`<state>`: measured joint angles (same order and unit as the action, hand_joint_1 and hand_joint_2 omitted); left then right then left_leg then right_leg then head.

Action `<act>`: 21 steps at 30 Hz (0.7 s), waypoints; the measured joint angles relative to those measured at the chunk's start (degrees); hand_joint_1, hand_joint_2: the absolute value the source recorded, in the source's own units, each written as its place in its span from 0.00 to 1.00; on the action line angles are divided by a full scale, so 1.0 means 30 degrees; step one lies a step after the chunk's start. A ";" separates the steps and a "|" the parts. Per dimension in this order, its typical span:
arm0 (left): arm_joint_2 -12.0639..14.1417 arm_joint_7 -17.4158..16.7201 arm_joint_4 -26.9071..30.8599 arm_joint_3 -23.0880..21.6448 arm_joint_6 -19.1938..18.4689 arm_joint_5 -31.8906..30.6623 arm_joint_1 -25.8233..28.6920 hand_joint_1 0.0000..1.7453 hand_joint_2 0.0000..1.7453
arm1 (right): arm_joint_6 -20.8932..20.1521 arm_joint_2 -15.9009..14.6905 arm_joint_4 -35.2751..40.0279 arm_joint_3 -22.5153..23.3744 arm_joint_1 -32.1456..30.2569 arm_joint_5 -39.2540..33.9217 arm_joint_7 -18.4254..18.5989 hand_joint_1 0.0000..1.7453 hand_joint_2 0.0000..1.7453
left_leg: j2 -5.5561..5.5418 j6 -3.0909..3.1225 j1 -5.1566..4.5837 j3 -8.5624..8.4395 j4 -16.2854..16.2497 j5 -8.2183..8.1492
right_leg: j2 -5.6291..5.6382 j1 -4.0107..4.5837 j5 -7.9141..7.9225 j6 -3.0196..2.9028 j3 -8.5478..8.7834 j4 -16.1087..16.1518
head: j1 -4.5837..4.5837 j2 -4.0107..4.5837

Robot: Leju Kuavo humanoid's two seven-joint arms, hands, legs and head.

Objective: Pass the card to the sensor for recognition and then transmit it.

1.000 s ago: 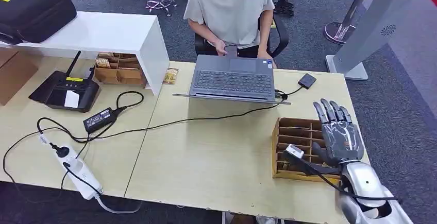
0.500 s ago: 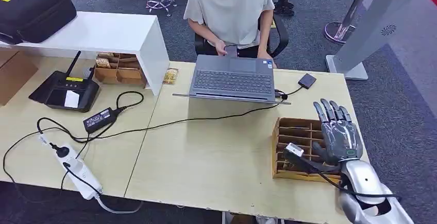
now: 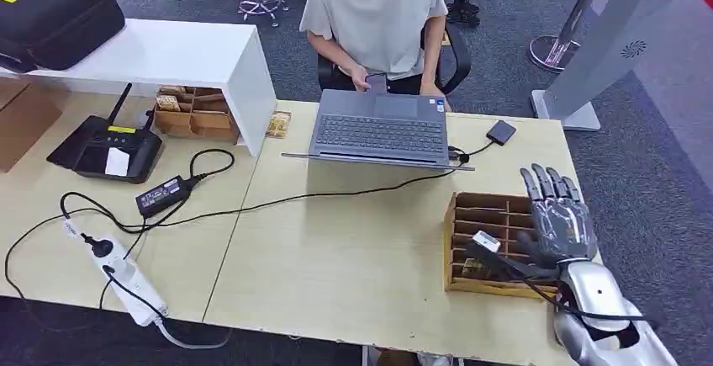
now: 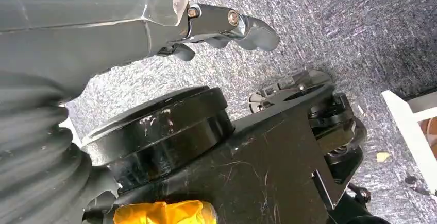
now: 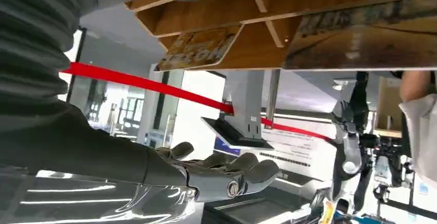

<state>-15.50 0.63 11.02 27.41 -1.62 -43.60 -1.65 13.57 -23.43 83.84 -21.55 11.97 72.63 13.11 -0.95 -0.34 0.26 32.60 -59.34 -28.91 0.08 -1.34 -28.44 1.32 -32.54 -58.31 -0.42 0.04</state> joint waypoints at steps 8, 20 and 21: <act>-0.0007 -0.0015 0.0000 0.0007 0.0000 -0.0036 -0.0011 0.00 1.00 | 0.0073 0.0000 -0.0350 0.0065 0.0002 0.0058 -0.0007 1.00 1.00 | -0.0001 0.0000 0.0000 0.0000 0.0000 0.0000 | -0.0001 0.0001 0.0000 0.0000 0.0000 -0.0001 | 0.0000 0.0000; -0.0007 -0.0029 0.0000 0.0007 0.0000 -0.0058 -0.0020 0.00 1.00 | 0.0117 0.0007 -0.0386 0.0065 0.0018 0.0051 -0.0073 1.00 1.00 | -0.0001 0.0000 0.0000 -0.0001 0.0000 0.0000 | -0.0001 0.0000 0.0000 0.0000 0.0001 0.0000 | 0.0000 0.0000; -0.0007 -0.0029 0.0000 0.0007 0.0000 -0.0058 -0.0019 0.00 1.00 | 0.0117 0.0000 -0.0379 0.0066 0.0018 0.0022 -0.0139 1.00 1.00 | -0.0001 0.0000 0.0001 0.0000 0.0000 0.0000 | -0.0001 0.0001 0.0000 0.0000 0.0001 0.0000 | 0.0000 0.0000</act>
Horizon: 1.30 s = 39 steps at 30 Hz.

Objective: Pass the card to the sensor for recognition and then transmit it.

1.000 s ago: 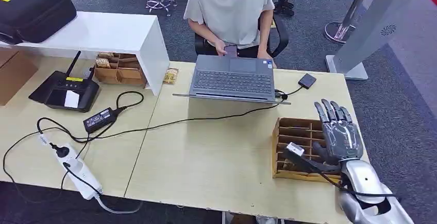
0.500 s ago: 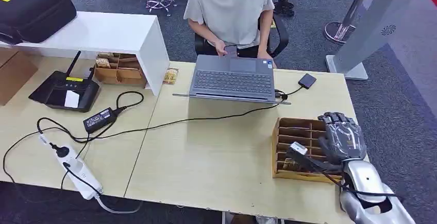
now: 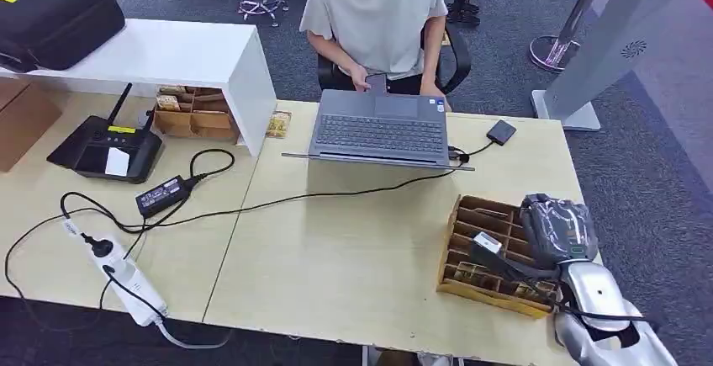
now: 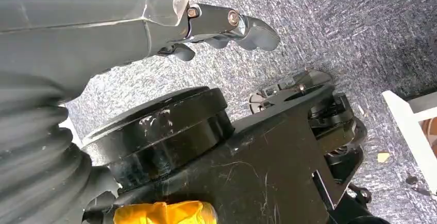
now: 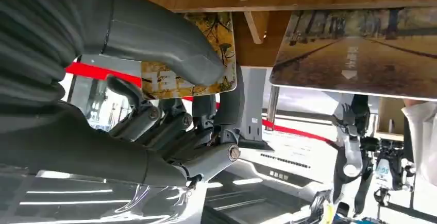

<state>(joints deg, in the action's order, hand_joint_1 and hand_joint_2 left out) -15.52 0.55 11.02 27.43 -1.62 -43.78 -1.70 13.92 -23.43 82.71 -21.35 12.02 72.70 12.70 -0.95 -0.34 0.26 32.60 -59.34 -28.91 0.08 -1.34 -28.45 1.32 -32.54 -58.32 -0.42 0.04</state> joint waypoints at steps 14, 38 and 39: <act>-0.0007 0.0058 0.0000 0.0306 0.0540 0.0007 0.0010 0.00 1.00 | -0.0233 0.0000 0.0197 -0.0022 -0.0031 -0.1290 -0.0947 1.00 1.00 | 0.0003 0.0002 0.0000 -0.0011 -0.0002 0.0004 | 0.0003 0.0000 0.0003 -0.0002 0.0003 0.0000 | -0.0007 0.0000; 0.0146 -0.0291 0.0000 0.0299 0.0364 -0.1902 -0.0226 0.00 1.00 | 0.1581 0.0452 -0.1386 -0.0160 0.8239 -0.0356 -0.1573 1.00 1.00 | 0.0040 0.0004 -0.0003 0.0005 -0.0011 0.0085 | 0.0033 -0.0003 0.0083 -0.0027 -0.0008 -0.0030 | 0.0000 0.0000; 0.0153 -0.0291 0.0000 0.0277 0.0320 -0.1989 -0.0239 0.00 1.00 | 0.1618 0.0562 -0.1772 -0.0197 0.8834 -0.0189 -0.1573 1.00 1.00 | 0.0034 0.0013 -0.0003 0.0006 -0.0011 0.0091 | 0.0025 -0.0002 0.0083 -0.0026 -0.0007 -0.0029 | 0.0000 0.0000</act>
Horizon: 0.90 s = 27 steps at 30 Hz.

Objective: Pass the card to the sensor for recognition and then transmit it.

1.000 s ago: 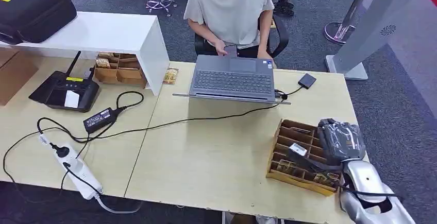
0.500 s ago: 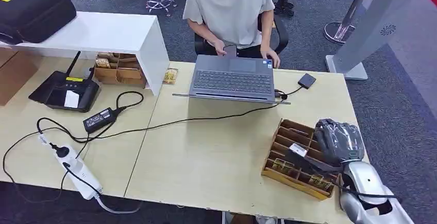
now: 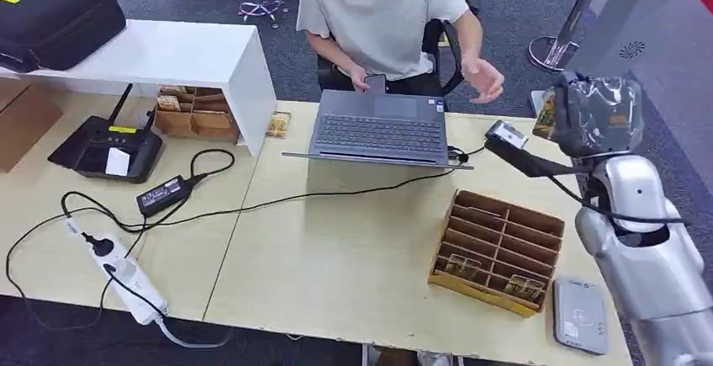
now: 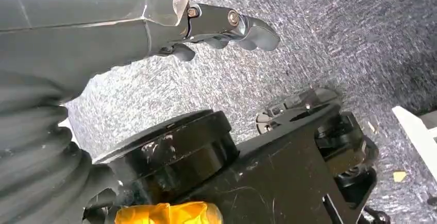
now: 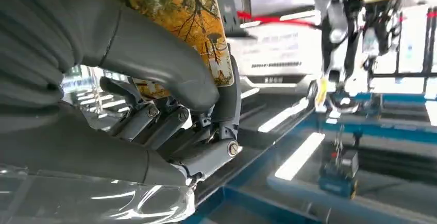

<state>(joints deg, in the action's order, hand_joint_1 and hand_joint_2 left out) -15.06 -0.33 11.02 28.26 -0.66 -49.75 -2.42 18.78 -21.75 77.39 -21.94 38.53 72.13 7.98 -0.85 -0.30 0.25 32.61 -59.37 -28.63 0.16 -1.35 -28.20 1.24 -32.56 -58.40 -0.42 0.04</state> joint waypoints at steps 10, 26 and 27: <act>0.0131 -0.0044 0.0000 -0.0649 -0.0481 -0.1064 -0.0196 0.00 1.00 | 0.1676 0.1822 -0.4342 -0.0824 0.3306 0.2630 0.0350 1.00 1.00 | -0.0001 -0.0008 0.0005 0.0017 -0.0001 0.0008 | 0.0003 0.0005 0.0026 -0.0013 -0.0022 -0.0008 | 0.0000 -0.0007; 0.0240 -0.0051 0.0000 -0.1873 -0.0852 -0.2302 -0.0424 0.00 1.00 | 0.4553 0.4903 -1.3113 -0.2812 0.6298 0.5937 0.1828 0.00 1.00 | -0.0039 -0.0026 0.0005 0.0025 -0.0002 0.0030 | -0.0030 0.0005 0.0028 -0.0012 -0.0017 -0.0009 | 0.0000 0.0000; 0.0240 -0.0051 0.0000 -0.1880 -0.0882 -0.2302 -0.0430 0.00 1.00 | 0.4553 0.4954 -1.3244 -0.2834 0.6307 0.5937 0.1821 0.00 1.00 | -0.0040 -0.0025 0.0005 0.0027 -0.0002 0.0030 | -0.0030 0.0005 0.0028 -0.0012 -0.0017 -0.0009 | -0.0007 0.0000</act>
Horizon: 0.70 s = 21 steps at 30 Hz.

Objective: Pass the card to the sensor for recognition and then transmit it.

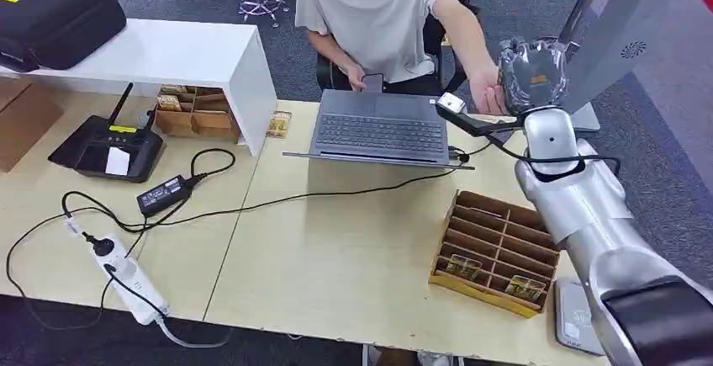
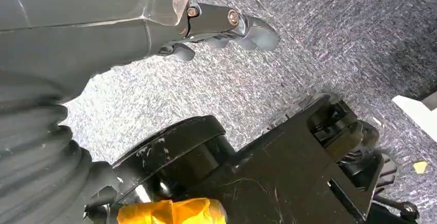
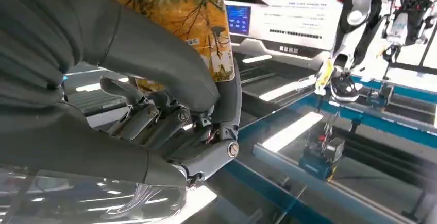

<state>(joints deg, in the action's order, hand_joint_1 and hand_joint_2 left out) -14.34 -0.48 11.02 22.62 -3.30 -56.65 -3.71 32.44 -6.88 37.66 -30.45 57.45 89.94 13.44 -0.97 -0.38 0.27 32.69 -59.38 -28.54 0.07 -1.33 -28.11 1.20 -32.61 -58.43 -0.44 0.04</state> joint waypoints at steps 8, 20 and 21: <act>0.0066 0.0095 0.0000 0.0015 -0.0466 0.0867 0.0069 0.00 1.00 | 0.0233 0.0073 -0.0822 -0.0146 0.0049 -0.0160 -0.0451 0.00 1.00 | 0.0004 0.0000 -0.0001 -0.0006 -0.0002 0.0000 | 0.0003 0.0000 0.0000 0.0000 -0.0003 0.0006 | 0.0007 0.0000; 0.0066 0.0095 0.0000 0.0022 -0.0430 0.0831 0.0075 0.00 1.00 | 0.0058 -0.0496 -0.1114 -0.0102 0.0072 -0.0102 -0.0386 0.00 1.00 | 0.0004 -0.0006 0.0000 -0.0015 -0.0011 0.0004 | 0.0007 0.0000 0.0002 0.0000 -0.0006 0.0006 | 0.0007 0.0000; 0.0066 0.0095 0.0000 0.0022 -0.0430 0.0837 0.0081 0.00 1.00 | 0.0022 -0.0727 -0.1114 -0.0030 0.0098 -0.0102 -0.0364 0.00 1.00 | -0.0010 -0.0006 0.0000 -0.0012 -0.0014 0.0004 | -0.0013 0.0000 0.0002 0.0000 -0.0007 0.0010 | 0.0007 0.0000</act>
<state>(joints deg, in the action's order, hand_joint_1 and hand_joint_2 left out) -14.14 -0.20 11.02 22.69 -4.59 -54.14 -3.47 32.50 -9.07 34.32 -30.54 57.74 89.64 12.35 -1.00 -0.40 0.27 32.66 -59.42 -28.53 0.03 -1.33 -28.10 1.21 -32.63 -58.40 -0.42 0.04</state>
